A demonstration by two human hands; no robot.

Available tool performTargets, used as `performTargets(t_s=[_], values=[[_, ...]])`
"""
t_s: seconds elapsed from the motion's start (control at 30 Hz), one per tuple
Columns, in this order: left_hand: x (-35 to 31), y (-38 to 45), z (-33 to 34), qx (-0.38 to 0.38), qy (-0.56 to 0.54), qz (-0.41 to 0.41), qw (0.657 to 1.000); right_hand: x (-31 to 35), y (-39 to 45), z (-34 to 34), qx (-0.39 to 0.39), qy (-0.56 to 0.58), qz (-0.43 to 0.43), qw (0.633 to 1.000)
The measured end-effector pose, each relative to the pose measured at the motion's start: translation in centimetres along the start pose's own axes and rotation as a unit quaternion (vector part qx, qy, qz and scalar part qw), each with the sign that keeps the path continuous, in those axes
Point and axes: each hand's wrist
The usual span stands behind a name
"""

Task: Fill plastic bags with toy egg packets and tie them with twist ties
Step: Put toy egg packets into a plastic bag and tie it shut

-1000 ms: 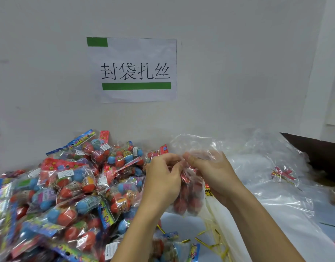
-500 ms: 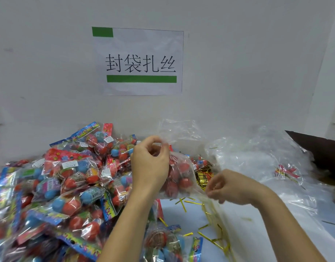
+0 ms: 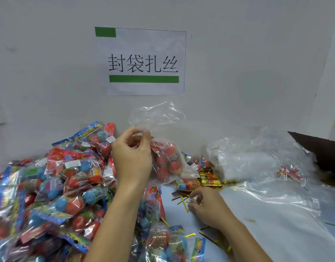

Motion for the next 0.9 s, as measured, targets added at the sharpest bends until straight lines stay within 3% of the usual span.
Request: performTargets(t_s=[0.13, 0.6, 0.77, 0.9], values=[[0.1, -0.1, 0.1, 0.004, 0.005, 0.003, 1.000, 0.1, -0.7, 1.5, -0.039, -0.061, -0.020, 0.997], [0.5, -0.2, 0.5, 0.017, 0.008, 0.013, 1.000, -0.1, -0.8, 1.7, -0.103, -0.061, -0.035, 0.992], [0.5, -0.3, 0.6, 0.028, 0.005, 0.013, 1.000, 0.3, -0.1, 1.4, -0.124, 0.059, -0.014, 0.990], [0.5, -0.4, 0.6, 0.032, 0.011, 0.008, 0.999, 0.8, 0.7, -0.6, -0.164, 0.235, 0.051, 0.956]])
Point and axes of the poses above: each hand's wrist, its own y-axis towards the middle knuckle, its own z-axis out of the palm, x = y × z, and after that the axes turned 15 degrees about -x, right-handed
